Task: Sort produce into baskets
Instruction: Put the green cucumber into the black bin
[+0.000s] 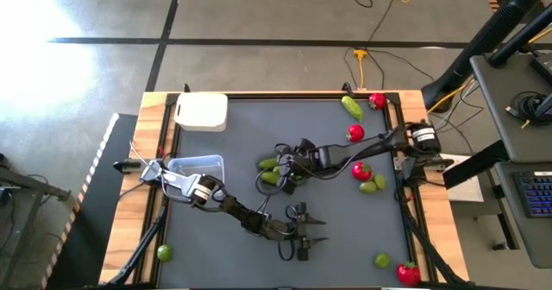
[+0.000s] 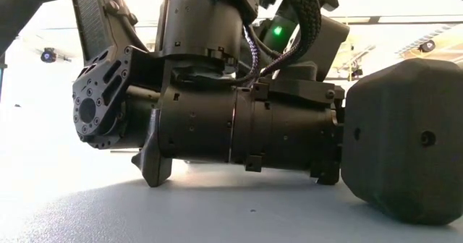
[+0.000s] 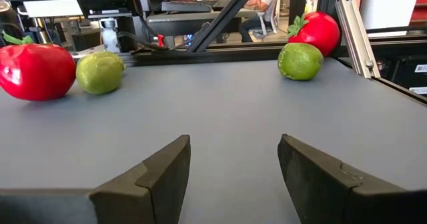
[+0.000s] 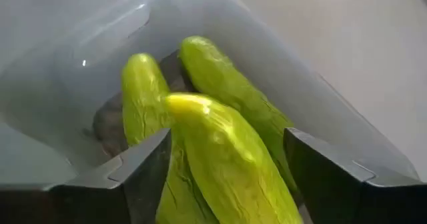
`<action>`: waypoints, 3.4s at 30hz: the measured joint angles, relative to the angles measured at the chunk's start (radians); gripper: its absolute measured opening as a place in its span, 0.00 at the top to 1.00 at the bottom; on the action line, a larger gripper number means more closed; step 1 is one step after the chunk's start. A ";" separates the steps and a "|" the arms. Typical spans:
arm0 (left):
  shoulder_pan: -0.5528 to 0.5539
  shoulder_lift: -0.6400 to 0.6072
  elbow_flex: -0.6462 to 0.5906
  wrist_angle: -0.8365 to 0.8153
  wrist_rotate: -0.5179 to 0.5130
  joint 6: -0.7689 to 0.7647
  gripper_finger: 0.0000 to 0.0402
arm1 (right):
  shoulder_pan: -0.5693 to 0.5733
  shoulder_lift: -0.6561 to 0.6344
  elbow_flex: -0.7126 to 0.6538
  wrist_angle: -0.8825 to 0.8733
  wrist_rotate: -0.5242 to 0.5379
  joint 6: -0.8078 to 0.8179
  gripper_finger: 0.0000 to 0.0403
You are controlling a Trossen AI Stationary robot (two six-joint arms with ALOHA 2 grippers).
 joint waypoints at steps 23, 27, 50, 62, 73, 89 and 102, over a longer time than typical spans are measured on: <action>0.000 0.000 -0.001 -0.002 0.000 0.003 0.48 | -0.404 -0.191 0.076 -0.680 0.209 0.082 0.30; 0.000 0.000 -0.001 -0.002 0.000 0.003 0.48 | -0.551 -0.145 0.071 -0.678 0.125 0.017 0.24; 0.000 -0.002 -0.007 -0.026 -0.009 0.004 0.48 | -0.987 0.117 0.070 -0.529 -0.080 -0.135 0.10; 0.001 -0.014 -0.027 -0.027 -0.012 0.014 0.48 | -0.992 0.168 0.074 -0.516 -0.193 -0.096 0.31; 0.001 -0.016 -0.027 -0.028 -0.012 0.018 0.48 | -0.877 0.066 0.069 -0.516 -0.294 -0.095 0.65; -0.088 -0.044 -0.043 -0.023 -0.366 0.154 0.48 | -0.133 -0.139 0.069 -0.296 -0.212 -0.042 0.63; -0.181 -0.055 -0.105 -0.011 -0.833 0.068 0.48 | -0.018 -0.032 0.071 -0.125 -0.184 -0.400 0.62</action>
